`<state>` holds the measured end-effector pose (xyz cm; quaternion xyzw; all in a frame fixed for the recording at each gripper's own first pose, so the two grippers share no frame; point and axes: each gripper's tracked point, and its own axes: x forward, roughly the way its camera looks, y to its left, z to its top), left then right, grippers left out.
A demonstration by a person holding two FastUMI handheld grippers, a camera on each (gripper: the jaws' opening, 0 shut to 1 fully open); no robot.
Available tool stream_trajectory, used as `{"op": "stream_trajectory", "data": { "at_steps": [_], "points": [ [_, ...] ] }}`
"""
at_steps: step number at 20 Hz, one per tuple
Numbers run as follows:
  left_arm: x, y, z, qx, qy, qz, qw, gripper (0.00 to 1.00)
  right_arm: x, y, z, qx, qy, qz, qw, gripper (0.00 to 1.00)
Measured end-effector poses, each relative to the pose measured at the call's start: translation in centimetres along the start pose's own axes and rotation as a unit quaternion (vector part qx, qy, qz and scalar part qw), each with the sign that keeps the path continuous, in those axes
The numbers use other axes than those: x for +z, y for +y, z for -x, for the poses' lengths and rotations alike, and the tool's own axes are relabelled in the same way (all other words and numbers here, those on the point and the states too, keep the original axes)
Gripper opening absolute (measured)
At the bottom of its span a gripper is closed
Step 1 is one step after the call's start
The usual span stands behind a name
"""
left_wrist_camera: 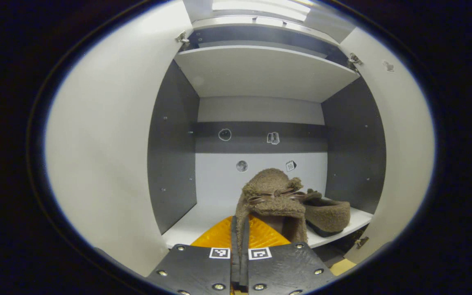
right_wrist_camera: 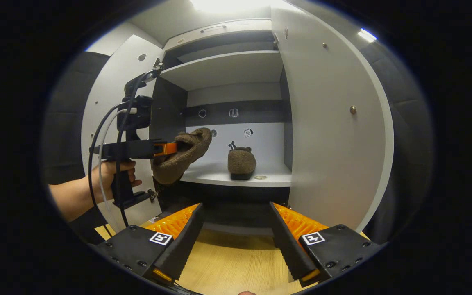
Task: Grab one shoe with the right hand and put it into the shoe cabinet, grab the other shoe with the left hand and put it into the shoe cabinet; then close the right door with the right hand and the left door with the left hand.
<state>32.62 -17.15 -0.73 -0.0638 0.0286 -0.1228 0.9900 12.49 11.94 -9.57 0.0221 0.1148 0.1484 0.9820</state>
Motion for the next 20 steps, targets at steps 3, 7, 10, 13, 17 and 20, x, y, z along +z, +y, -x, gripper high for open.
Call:
{"op": "stream_trajectory", "data": {
  "at_steps": [3, 7, 10, 13, 17, 20],
  "points": [
    [0.1, -0.1, -2.6, 0.001, 0.007, -0.01, 1.0, 0.01, -0.5, 0.3, -0.3, 0.001, 0.007, -0.003, 1.0, 0.99],
    [-0.4, 0.1, -6.1, 0.014, 0.021, -0.023, 0.999, 0.01, -1.4, 1.0, -0.5, 0.009, 0.019, -0.006, 1.0, 0.98],
    [-1.9, 0.4, -8.3, 0.026, 0.043, -0.049, 0.998, 0.01, -1.8, 1.1, -0.6, 0.013, 0.023, -0.004, 1.0, 0.99],
    [-1.9, 0.1, -9.3, 0.021, 0.042, -0.06, 0.997, 0.01, -1.9, 0.8, -0.6, 0.009, 0.023, -0.002, 1.0, 0.98],
    [-0.8, -0.2, -9.1, 0.018, 0.031, -0.079, 0.996, 0.1, -1.6, 0.5, -0.3, 0.004, 0.018, -0.007, 1.0, 0.97],
    [-0.1, -1.2, -8.3, 0.001, 0.029, -0.09, 0.995, 0.51, -0.9, 0.4, 0.1, 0.003, 0.01, -0.006, 1.0, 0.99]
  ]
}}
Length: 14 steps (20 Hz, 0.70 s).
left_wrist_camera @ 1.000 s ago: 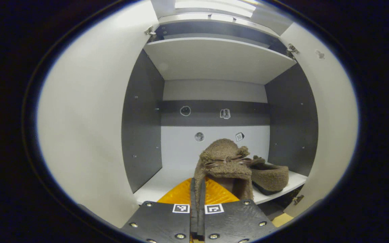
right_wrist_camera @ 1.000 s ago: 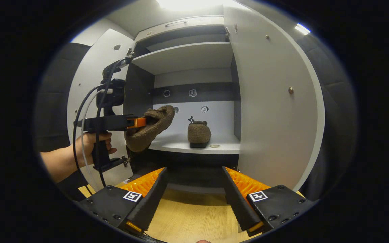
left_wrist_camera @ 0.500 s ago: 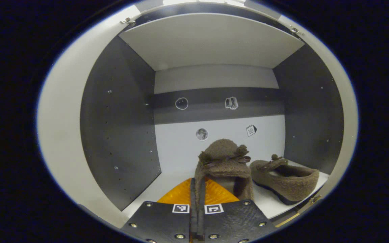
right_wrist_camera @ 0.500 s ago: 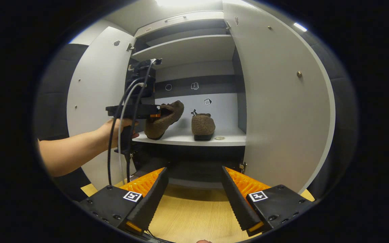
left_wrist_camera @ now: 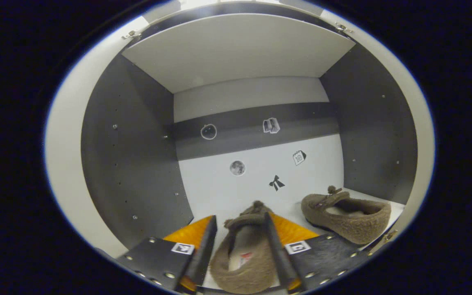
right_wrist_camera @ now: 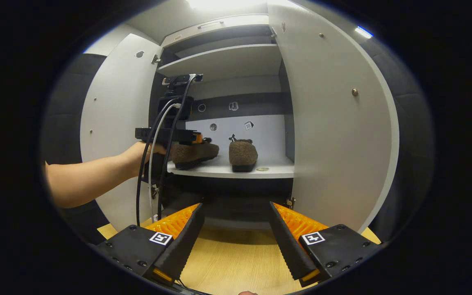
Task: Grab one shoe with the right hand and put it into the shoe cabinet, grab the other shoe with the left hand and put it into the shoe cabinet; then close the right door with the right hand and the left door with the left hand.
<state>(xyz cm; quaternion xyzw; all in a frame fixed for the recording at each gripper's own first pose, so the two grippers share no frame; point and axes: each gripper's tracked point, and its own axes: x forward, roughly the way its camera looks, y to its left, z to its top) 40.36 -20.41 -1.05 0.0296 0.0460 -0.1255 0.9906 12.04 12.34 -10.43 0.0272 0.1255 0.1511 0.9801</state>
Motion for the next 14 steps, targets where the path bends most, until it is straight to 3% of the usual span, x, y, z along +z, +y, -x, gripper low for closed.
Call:
{"op": "stream_trajectory", "data": {
  "at_steps": [2, 5, 6, 9, 12, 13, 14],
  "points": [
    [0.9, 0.2, 1.2, 0.005, -0.01, -0.011, 1.0, 0.91, 0.5, -0.1, 0.5, -0.001, -0.009, 0.001, 1.0, 0.99],
    [2.4, -0.1, 4.2, -0.002, -0.032, -0.009, 0.999, 0.91, 1.5, -0.3, 1.3, -0.002, -0.021, 0.0, 1.0, 0.98],
    [3.0, -0.2, 5.6, -0.002, -0.038, -0.007, 0.999, 0.99, 1.9, -0.4, 1.7, -0.003, -0.025, 0.001, 1.0, 0.98],
    [4.0, -0.6, 10.0, -0.015, -0.053, 0.0, 0.998, 0.99, 2.8, -0.8, 2.7, -0.007, -0.035, 0.005, 0.999, 0.99],
    [3.9, -0.6, 14.3, -0.02, -0.057, -0.002, 0.998, 0.99, 3.6, -1.1, 3.9, -0.01, -0.045, 0.01, 0.999, 0.98],
    [3.7, -0.5, 15.7, -0.021, -0.055, 0.002, 0.998, 0.91, 3.9, -1.1, 4.3, -0.01, -0.047, 0.011, 0.999, 0.98],
    [3.4, -0.6, 17.0, -0.024, -0.054, 0.009, 0.998, 0.91, 4.3, -1.0, 4.8, -0.009, -0.051, 0.012, 0.999, 0.99]
  ]
}}
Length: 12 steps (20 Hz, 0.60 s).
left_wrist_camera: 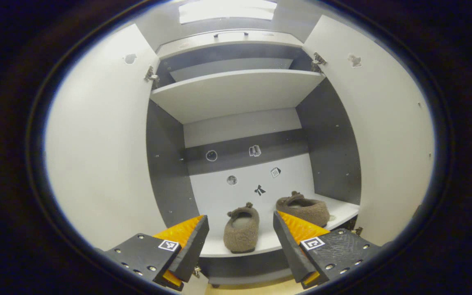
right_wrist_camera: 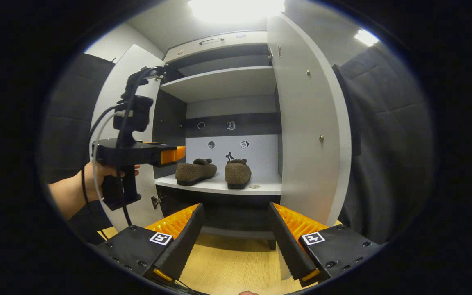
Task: Grab one shoe with the right hand and put it into the shoe cabinet, grab the other shoe with the left hand and put it into the shoe cabinet; then close the right door with the right hand and the left door with the left hand.
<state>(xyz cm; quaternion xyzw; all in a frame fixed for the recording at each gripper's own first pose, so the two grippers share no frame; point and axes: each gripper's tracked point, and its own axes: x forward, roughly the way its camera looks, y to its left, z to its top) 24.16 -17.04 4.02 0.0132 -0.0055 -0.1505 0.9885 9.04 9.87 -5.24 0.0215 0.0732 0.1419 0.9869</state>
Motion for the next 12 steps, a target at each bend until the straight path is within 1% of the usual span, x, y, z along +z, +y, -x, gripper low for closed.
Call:
{"op": "stream_trajectory", "data": {
  "at_steps": [3, 4, 6, 7, 8, 9, 11, 12],
  "points": [
    [0.0, 0.1, 3.8, -0.001, 0.003, 0.012, 1.0, 0.91, 0.9, 0.3, 1.1, 0.004, -0.01, 0.006, 1.0, 0.98],
    [0.0, 0.2, 4.8, -0.001, 0.004, 0.015, 1.0, 0.99, 1.1, 0.4, 1.4, 0.005, -0.011, 0.006, 1.0, 0.99],
    [-0.2, 0.4, 7.0, 0.001, 0.005, 0.022, 1.0, 0.99, 1.5, 0.5, 2.1, 0.006, -0.014, 0.006, 1.0, 0.98],
    [-0.3, 0.6, 8.1, 0.002, 0.006, 0.025, 1.0, 0.91, 1.7, 0.6, 2.4, 0.006, -0.016, 0.005, 1.0, 0.98],
    [-0.4, 0.8, 9.2, 0.004, 0.008, 0.027, 1.0, 0.91, 1.9, 0.6, 2.7, 0.005, -0.017, 0.004, 1.0, 0.98],
    [-0.4, 1.0, 10.3, 0.006, 0.009, 0.031, 0.999, 0.99, 2.1, 0.6, 3.0, 0.005, -0.019, 0.003, 1.0, 0.98],
    [-0.8, 1.4, 12.2, 0.008, 0.013, 0.037, 0.999, 0.99, 2.4, 0.5, 3.6, 0.004, -0.023, 0.002, 1.0, 0.98],
    [-1.1, 1.4, 13.1, 0.01, 0.014, 0.037, 0.999, 0.91, 2.5, 0.6, 3.7, 0.004, -0.024, 0.001, 1.0, 0.98]
  ]
}}
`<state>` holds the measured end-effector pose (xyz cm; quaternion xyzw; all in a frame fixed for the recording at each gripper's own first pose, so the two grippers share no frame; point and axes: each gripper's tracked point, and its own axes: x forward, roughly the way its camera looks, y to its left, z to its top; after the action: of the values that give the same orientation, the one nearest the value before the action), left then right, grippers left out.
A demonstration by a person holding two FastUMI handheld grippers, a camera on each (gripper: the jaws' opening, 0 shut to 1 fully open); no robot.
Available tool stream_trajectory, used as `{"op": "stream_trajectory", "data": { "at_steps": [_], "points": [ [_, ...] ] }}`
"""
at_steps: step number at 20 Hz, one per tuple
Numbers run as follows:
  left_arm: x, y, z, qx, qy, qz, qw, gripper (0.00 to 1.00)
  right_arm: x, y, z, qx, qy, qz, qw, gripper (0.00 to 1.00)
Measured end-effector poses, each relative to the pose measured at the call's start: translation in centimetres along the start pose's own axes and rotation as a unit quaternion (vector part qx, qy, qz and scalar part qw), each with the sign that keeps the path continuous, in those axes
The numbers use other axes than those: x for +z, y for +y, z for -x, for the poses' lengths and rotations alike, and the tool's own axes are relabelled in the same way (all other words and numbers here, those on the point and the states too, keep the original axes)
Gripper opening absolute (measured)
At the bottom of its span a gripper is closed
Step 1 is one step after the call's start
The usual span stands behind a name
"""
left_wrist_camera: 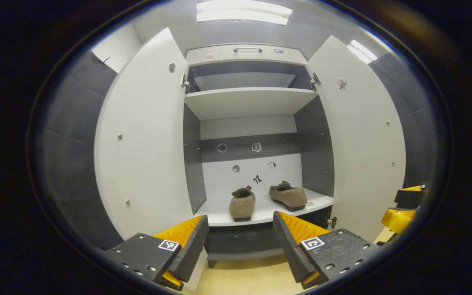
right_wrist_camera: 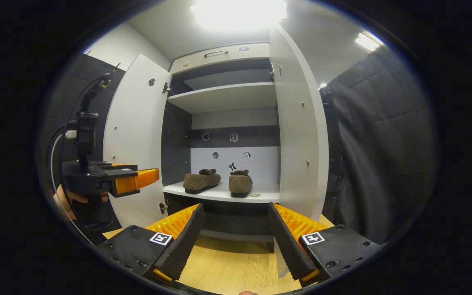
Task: Grab one shoe with the right hand and put it into the shoe cabinet, grab the other shoe with the left hand and put it into the shoe cabinet; then close the right door with the right hand and the left door with the left hand.
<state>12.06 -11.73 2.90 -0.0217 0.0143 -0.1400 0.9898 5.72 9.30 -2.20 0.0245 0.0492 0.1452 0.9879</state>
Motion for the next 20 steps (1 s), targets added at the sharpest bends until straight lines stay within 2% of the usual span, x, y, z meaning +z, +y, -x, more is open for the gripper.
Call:
{"op": "stream_trajectory", "data": {
  "at_steps": [3, 9, 15, 20],
  "points": [
    [-0.6, 0.5, 2.2, 0.005, 0.008, 0.001, 1.0, 0.91, 0.4, -0.2, 0.6, -0.001, -0.002, -0.004, 1.0, 0.98],
    [-0.9, 0.9, 5.2, 0.009, 0.011, 0.01, 1.0, 0.91, 1.2, -3.1, 2.3, -0.03, -0.005, 0.0, 1.0, 0.98],
    [-0.4, 0.5, 6.7, 0.011, 0.006, 0.0, 1.0, 0.91, 3.1, -8.8, 4.5, -0.092, -0.007, 0.013, 0.996, 0.98],
    [-1.0, 0.2, 7.3, 0.014, 0.009, 0.007, 1.0, 0.91, 5.3, -13.7, 5.0, -0.159, -0.015, 0.021, 0.987, 0.98]
  ]
}}
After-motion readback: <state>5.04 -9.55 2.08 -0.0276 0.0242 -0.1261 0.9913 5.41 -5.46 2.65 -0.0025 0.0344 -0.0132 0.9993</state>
